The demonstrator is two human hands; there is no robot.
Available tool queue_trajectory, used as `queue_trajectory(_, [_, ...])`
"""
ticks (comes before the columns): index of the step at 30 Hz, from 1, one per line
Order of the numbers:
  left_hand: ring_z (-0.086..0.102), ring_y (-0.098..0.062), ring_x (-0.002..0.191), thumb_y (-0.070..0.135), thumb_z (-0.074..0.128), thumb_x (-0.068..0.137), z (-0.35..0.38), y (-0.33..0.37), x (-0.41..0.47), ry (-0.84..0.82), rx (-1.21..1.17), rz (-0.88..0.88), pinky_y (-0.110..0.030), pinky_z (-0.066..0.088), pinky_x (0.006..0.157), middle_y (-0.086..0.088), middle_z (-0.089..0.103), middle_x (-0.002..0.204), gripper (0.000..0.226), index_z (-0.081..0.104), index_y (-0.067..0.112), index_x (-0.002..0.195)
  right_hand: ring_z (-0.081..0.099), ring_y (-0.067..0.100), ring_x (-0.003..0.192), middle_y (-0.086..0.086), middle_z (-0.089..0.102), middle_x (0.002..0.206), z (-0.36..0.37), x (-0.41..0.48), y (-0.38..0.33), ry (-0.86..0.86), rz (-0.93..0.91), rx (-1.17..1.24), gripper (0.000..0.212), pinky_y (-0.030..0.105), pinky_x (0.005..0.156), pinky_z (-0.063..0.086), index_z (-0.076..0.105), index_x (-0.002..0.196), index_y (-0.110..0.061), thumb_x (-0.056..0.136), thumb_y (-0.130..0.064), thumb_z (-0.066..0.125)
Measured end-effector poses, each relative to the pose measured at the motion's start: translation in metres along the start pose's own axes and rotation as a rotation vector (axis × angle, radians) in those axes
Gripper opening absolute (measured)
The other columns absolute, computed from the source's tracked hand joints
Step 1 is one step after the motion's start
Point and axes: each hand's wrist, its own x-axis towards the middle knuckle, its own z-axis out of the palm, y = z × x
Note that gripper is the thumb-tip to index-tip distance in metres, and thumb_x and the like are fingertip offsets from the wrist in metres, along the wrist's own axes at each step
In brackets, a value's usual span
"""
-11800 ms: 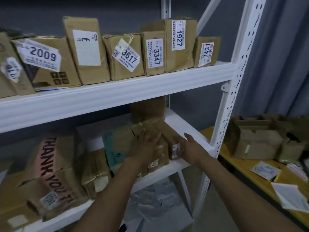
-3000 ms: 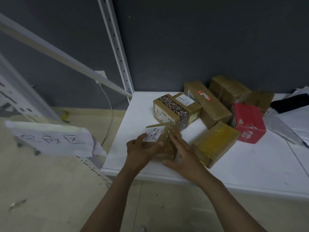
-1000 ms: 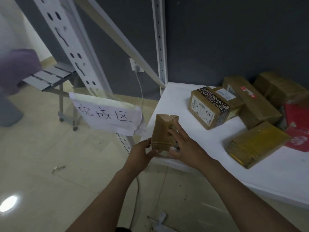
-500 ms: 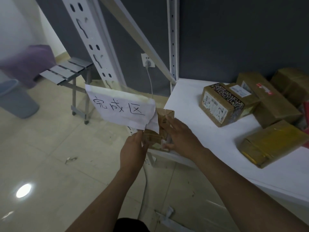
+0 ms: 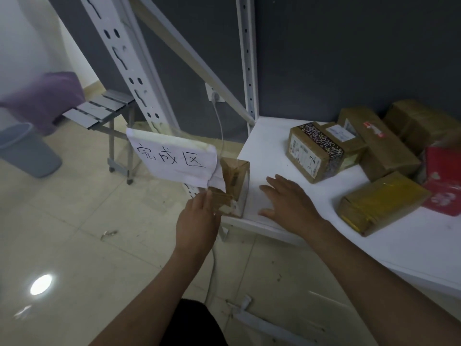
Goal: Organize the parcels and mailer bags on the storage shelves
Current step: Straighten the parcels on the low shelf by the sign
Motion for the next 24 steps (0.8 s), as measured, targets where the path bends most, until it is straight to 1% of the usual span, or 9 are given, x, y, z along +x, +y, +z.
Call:
queue_trajectory(2, [0.063, -0.033, 0.085, 0.013, 0.079, 0.070, -0.005, 0.014, -0.005, 0.063, 0.006, 0.133, -0.035, 0.053, 0.060, -0.013, 0.064, 0.109, 0.046, 0.063, 0.004, 0.113, 0.006, 0.022, 0.148, 0.005, 0.016, 0.160, -0.004, -0.012, 0.012, -0.001, 0.038, -0.025, 0.068, 0.037, 0.119, 0.008, 0.031, 0.149, -0.018, 0.093, -0.055, 0.047])
queue_trajectory(3, [0.062, -0.032, 0.085, 0.013, 0.078, 0.070, -0.006, 0.023, -0.006, 0.065, -0.003, 0.193, -0.037, 0.054, 0.059, -0.012, 0.064, 0.109, 0.045, 0.063, 0.005, 0.112, 0.008, 0.022, 0.148, 0.006, 0.018, 0.160, -0.005, -0.018, 0.020, 0.006, 0.060, -0.048, 0.067, 0.037, 0.119, 0.009, 0.034, 0.147, -0.018, 0.093, -0.055, 0.047])
queue_trajectory(8, [0.063, -0.035, 0.107, 0.031, 0.080, 0.074, 0.008, 0.085, 0.014, -0.030, 0.043, 0.363, -0.043, 0.056, 0.078, -0.016, 0.061, 0.125, 0.056, 0.062, 0.007, 0.122, 0.015, 0.027, 0.145, 0.008, 0.027, 0.156, -0.013, -0.054, 0.064, 0.086, 0.198, -0.148, 0.058, 0.042, 0.117, 0.013, 0.046, 0.139, -0.019, 0.093, -0.053, 0.049])
queue_trajectory(11, [0.041, -0.030, 0.133, 0.042, 0.060, 0.091, 0.021, 0.126, 0.029, -0.125, 0.022, 0.414, -0.043, 0.042, 0.101, -0.011, 0.038, 0.150, 0.063, 0.041, 0.012, 0.144, 0.021, 0.029, 0.144, 0.011, 0.034, 0.153, -0.013, -0.079, 0.089, 0.112, 0.303, -0.164, 0.055, 0.044, 0.115, 0.020, 0.051, 0.136, -0.018, 0.090, -0.049, 0.056])
queue_trajectory(13, [0.029, -0.027, 0.140, 0.048, 0.051, 0.094, 0.034, 0.149, 0.037, -0.171, -0.008, 0.431, -0.040, 0.032, 0.109, -0.009, 0.026, 0.156, 0.069, 0.028, 0.016, 0.150, 0.038, 0.033, 0.135, 0.014, 0.048, 0.140, -0.010, -0.096, 0.103, 0.139, 0.318, -0.170, 0.048, 0.043, 0.107, 0.032, 0.060, 0.124, -0.016, 0.084, -0.042, 0.065])
queue_trajectory(15, [0.032, -0.030, 0.139, 0.051, 0.055, 0.091, 0.050, 0.172, 0.044, -0.196, -0.055, 0.492, -0.041, 0.034, 0.107, -0.012, 0.030, 0.154, 0.073, 0.030, 0.014, 0.149, 0.051, 0.033, 0.118, 0.012, 0.058, 0.123, -0.008, -0.111, 0.117, 0.141, 0.320, -0.188, 0.044, 0.041, 0.095, 0.041, 0.063, 0.112, -0.016, 0.074, -0.036, 0.072])
queue_trajectory(17, [0.043, -0.034, 0.132, 0.053, 0.061, 0.086, 0.062, 0.195, 0.047, -0.203, -0.093, 0.578, -0.045, 0.041, 0.101, -0.016, 0.040, 0.148, 0.076, 0.038, 0.012, 0.146, 0.056, 0.037, 0.114, 0.015, 0.060, 0.120, -0.009, -0.123, 0.131, 0.159, 0.377, -0.147, 0.045, 0.044, 0.092, 0.047, 0.067, 0.108, -0.014, 0.069, -0.034, 0.078])
queue_trajectory(20, [0.040, -0.030, 0.133, 0.059, 0.059, 0.084, 0.081, 0.223, 0.049, -0.233, -0.133, 0.624, -0.041, 0.039, 0.102, -0.012, 0.036, 0.151, 0.083, 0.032, 0.014, 0.149, 0.047, 0.035, 0.126, 0.015, 0.048, 0.140, -0.013, -0.139, 0.143, 0.111, 0.477, -0.068, 0.050, 0.045, 0.099, 0.045, 0.061, 0.122, -0.017, 0.079, -0.041, 0.069])
queue_trajectory(24, [0.039, -0.026, 0.131, 0.065, 0.063, 0.077, 0.097, 0.247, 0.047, -0.311, -0.277, 0.533, -0.038, 0.042, 0.102, -0.009, 0.033, 0.149, 0.097, 0.022, 0.017, 0.151, 0.037, 0.020, 0.138, 0.002, 0.017, 0.160, -0.008, -0.157, 0.152, 0.054, 0.413, 0.141, 0.057, 0.031, 0.110, 0.036, 0.035, 0.146, -0.023, 0.093, -0.032, 0.056])
